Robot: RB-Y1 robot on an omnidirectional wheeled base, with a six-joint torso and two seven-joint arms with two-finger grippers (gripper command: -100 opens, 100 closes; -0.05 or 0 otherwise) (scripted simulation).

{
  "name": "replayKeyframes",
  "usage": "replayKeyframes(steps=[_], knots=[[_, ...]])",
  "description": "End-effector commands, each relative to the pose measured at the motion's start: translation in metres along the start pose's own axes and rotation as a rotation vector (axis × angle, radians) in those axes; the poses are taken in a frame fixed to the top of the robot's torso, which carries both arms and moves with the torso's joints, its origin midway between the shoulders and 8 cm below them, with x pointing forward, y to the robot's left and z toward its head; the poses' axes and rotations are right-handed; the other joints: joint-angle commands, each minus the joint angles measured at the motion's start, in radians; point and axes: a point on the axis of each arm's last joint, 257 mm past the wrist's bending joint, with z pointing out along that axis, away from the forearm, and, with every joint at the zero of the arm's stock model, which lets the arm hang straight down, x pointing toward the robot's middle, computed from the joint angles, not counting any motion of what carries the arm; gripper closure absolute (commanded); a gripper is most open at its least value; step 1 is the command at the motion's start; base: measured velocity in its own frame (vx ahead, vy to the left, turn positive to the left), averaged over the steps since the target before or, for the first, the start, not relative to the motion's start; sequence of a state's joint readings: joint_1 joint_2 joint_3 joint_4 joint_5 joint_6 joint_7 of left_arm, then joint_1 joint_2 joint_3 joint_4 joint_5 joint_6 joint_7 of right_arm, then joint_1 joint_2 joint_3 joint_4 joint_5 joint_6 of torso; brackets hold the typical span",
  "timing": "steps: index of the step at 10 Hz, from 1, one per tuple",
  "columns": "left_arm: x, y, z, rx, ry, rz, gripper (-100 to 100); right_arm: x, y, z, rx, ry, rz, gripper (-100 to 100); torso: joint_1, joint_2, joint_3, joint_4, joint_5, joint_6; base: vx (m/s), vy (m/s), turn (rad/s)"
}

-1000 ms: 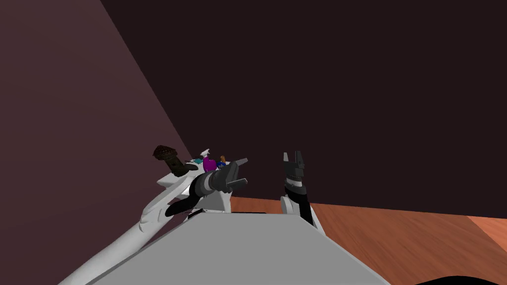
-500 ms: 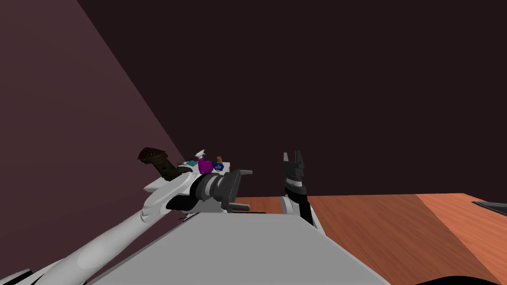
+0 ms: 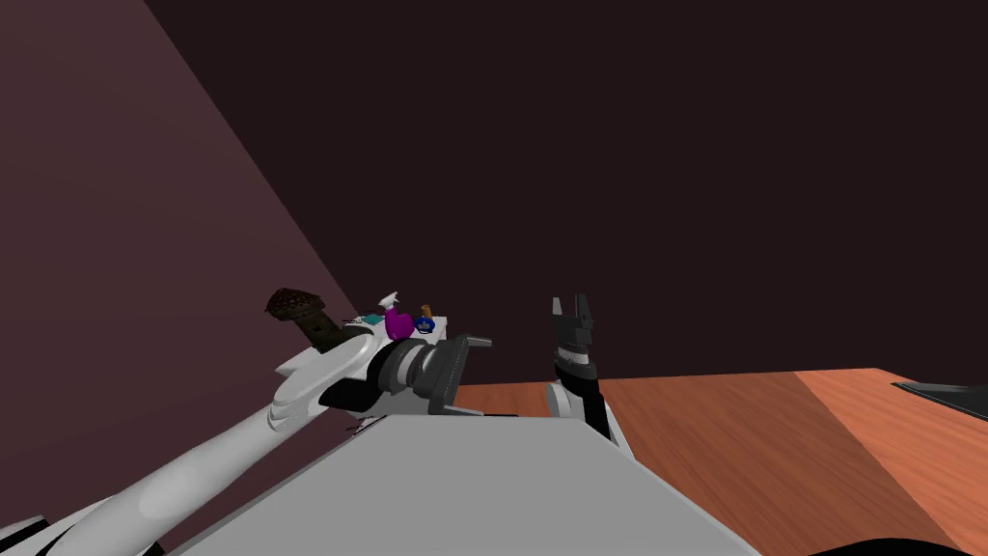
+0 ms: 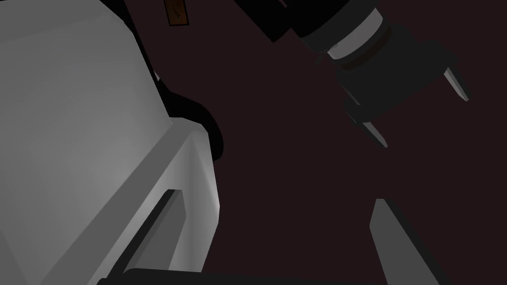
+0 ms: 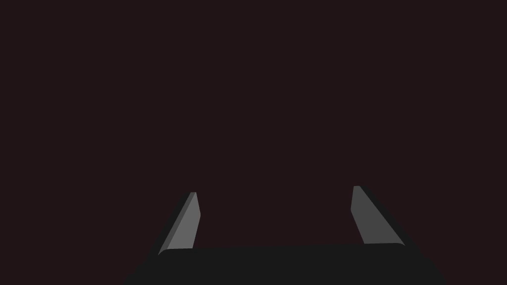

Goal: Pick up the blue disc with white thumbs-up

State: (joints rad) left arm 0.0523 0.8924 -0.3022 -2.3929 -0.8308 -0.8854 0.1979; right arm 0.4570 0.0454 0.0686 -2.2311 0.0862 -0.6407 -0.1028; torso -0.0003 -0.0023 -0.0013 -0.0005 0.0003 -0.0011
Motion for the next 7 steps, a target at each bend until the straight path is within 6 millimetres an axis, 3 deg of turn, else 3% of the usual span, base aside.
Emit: replayKeyframes(steps=[1, 4, 7], knots=[[0.000, 0.000, 0.000, 0.000, 0.000, 0.000, -100, 0.000, 0.000, 0.000, 0.000, 0.000, 0.000, 0, 0.000, 0.000, 0.000, 0.000, 0.000, 0.000, 0.000, 0.000, 0.000], [0.000, 0.000, 0.000, 0.000, 0.000, 0.000, -100, 0.000, 0.000, 0.000, 0.000, 0.000, 0.000, 0, 0.000, 0.001, 0.000, 0.000, 0.000, 0.000, -0.004, -0.001, -0.013], [0.022, -0.010, -0.007, 0.034, 0.116, 0.069, -100, 0.000, 0.000, 0.000, 0.000, 0.000, 0.000, 0, -0.001, -0.001, -0.001, 0.000, 0.000, 0.000, 0.027, -0.012, 0.000]])
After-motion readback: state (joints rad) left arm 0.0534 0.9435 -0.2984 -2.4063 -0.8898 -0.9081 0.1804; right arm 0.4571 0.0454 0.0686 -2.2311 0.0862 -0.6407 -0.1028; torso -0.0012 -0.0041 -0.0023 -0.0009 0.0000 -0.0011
